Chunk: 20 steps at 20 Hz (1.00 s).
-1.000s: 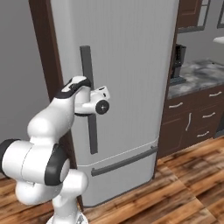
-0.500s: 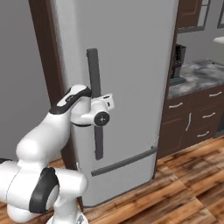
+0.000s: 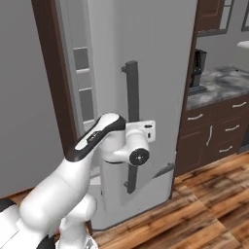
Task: Gather the lemon and cucumber from the fridge and place them on a tray on the dining counter. Then gather the fish and steak from the fridge and place them on the other tray.
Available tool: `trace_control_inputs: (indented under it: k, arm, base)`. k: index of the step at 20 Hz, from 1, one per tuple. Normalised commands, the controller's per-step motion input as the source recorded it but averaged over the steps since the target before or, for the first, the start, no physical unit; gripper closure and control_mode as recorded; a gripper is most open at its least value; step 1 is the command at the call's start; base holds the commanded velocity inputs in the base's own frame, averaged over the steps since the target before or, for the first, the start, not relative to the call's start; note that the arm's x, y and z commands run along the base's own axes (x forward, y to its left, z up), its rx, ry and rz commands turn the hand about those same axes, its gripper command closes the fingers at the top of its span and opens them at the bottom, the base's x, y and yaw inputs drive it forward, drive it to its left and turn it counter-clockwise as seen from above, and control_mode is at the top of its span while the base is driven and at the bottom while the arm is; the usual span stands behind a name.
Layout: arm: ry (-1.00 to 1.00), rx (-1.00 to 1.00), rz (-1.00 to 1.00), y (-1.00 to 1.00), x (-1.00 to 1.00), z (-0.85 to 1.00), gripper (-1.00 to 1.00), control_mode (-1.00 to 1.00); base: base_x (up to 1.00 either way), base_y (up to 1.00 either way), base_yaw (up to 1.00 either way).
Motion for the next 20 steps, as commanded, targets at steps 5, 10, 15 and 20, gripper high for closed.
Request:
trace_control_inputs:
  k: [5, 10, 15, 20]
  arm:
    - [0.09, 0.19, -0.30, -0.84, -0.53, 0.15, 1.00, -1.00]
    - [0.05, 0.13, -0.27, -0.73, -0.57, 0.04, -1.00, -1.00]
    - [-0.08, 0.04, -0.17, -0.38, -1.00, 0.03, -1.00, -1.00]
    - [-0.15, 0.01, -0.12, -0.22, -1.00, 0.12, -1.00, -1.00]
  base:
    - [0.00, 0.00, 0.00]
    - [0.00, 0.00, 0.00]
    - [0.00, 0.00, 0.00]
    - [0.00, 0.00, 0.00]
